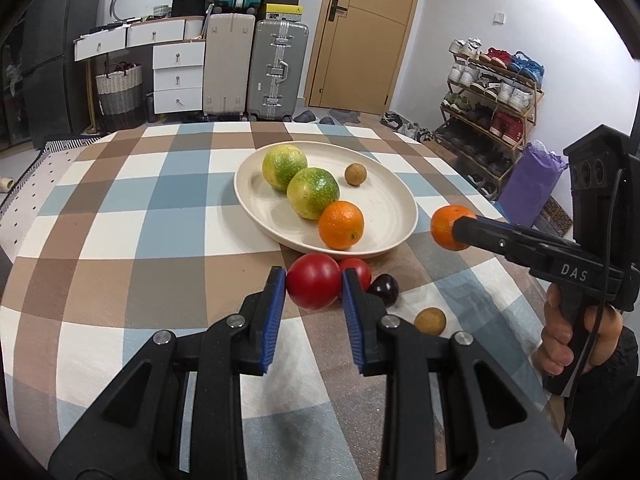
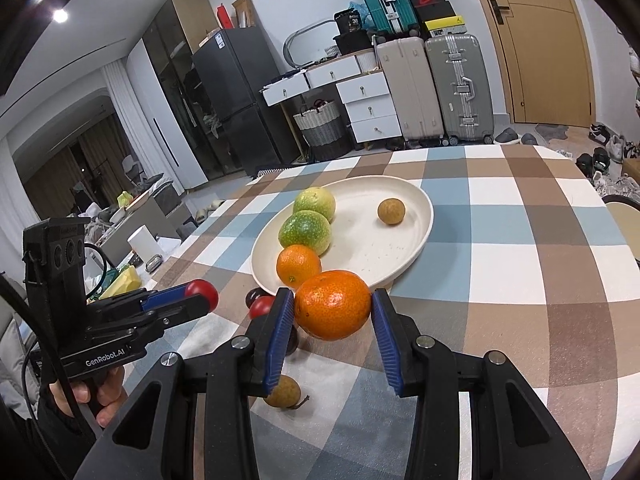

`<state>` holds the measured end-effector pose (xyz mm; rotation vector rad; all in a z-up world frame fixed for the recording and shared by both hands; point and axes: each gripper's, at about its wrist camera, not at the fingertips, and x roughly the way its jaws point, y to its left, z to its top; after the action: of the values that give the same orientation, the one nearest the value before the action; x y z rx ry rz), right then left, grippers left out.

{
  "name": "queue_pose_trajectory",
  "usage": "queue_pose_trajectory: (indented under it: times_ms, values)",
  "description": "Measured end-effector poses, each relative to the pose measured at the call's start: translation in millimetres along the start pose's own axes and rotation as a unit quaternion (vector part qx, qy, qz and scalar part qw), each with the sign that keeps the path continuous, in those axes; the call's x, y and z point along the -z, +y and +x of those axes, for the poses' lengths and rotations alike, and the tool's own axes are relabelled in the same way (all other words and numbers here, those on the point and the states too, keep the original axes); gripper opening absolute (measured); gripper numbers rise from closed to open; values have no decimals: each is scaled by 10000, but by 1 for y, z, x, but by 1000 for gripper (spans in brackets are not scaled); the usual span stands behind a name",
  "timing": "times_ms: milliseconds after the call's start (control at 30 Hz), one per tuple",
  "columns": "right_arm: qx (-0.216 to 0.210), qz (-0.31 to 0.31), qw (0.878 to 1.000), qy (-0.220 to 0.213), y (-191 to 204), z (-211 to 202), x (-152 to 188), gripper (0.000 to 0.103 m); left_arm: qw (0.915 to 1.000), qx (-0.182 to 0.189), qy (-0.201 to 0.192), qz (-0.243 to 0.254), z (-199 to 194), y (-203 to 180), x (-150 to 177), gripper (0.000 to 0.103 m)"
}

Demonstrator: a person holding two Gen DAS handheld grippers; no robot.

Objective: Organize fruits
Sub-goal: 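Carry the tomato and orange onto the cream plate and open both tools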

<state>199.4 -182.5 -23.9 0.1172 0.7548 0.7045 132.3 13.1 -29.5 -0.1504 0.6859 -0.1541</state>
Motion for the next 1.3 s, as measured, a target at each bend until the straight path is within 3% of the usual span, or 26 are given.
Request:
queue_pose_trajectory:
  times_ms: [233, 867, 1300]
  values:
    - [-33, 110, 9998, -134, -2, -5, -8, 41, 9996, -223, -114, 116, 0, -2, -10, 26]
    - [159, 77, 9993, -341, 0, 5, -39, 41, 9994, -201, -217, 152, 26, 4, -52, 26]
    - [280, 153, 9989, -354, -11, 30, -41, 41, 9998, -140, -124, 79, 58, 12, -56, 26]
